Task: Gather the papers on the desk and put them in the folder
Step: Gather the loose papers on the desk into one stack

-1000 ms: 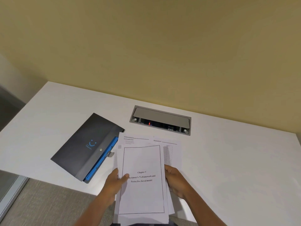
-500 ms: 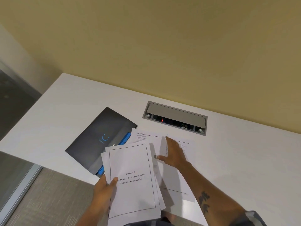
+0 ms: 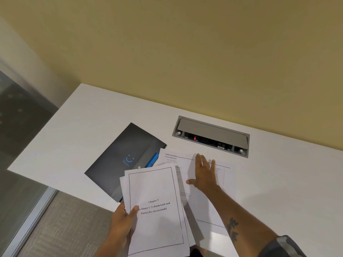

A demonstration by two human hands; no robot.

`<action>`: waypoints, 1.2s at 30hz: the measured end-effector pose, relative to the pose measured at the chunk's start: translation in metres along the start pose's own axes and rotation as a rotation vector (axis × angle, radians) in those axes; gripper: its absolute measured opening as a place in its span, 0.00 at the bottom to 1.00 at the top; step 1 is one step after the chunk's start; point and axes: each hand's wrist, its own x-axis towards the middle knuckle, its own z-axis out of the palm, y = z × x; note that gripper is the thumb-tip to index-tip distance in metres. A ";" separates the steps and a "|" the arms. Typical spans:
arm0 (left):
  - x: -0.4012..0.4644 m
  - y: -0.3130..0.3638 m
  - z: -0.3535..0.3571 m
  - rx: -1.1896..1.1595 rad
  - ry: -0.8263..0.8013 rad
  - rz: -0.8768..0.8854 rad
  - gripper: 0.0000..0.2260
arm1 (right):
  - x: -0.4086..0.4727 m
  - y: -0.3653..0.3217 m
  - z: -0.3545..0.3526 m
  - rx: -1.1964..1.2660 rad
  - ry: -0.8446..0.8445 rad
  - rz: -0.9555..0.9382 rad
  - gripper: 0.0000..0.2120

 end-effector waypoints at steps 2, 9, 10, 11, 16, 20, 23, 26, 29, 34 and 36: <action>-0.001 0.004 0.001 -0.010 0.000 0.004 0.13 | -0.002 -0.002 0.001 0.016 -0.008 0.004 0.58; 0.002 0.005 0.006 0.003 0.003 0.014 0.16 | 0.006 0.000 -0.015 0.296 0.155 0.118 0.48; 0.002 0.005 0.007 0.001 0.000 0.014 0.16 | 0.007 0.001 -0.017 0.337 0.177 0.159 0.49; 0.002 0.004 0.006 -0.001 -0.001 0.013 0.17 | 0.008 0.002 -0.019 0.363 0.171 0.197 0.52; 0.002 -0.006 0.005 -0.029 -0.003 0.002 0.15 | 0.011 -0.002 -0.018 0.340 0.057 0.238 0.60; 0.003 -0.012 0.005 -0.051 -0.007 -0.007 0.14 | 0.015 -0.005 -0.014 0.389 0.050 0.241 0.57; 0.003 -0.013 0.005 -0.047 -0.001 -0.002 0.14 | 0.014 -0.005 -0.012 0.478 0.080 0.254 0.53; 0.005 -0.013 0.005 -0.046 0.002 -0.009 0.15 | 0.008 -0.005 -0.006 0.569 0.132 0.245 0.43; 0.003 -0.008 0.005 -0.046 -0.012 0.009 0.14 | 0.003 -0.002 0.003 0.687 0.168 0.239 0.25; 0.004 0.001 0.006 -0.027 -0.018 0.036 0.15 | -0.006 0.004 0.005 0.889 0.232 0.218 0.13; 0.004 0.006 0.007 -0.020 -0.026 0.053 0.14 | -0.013 0.009 0.004 1.039 0.241 0.219 0.14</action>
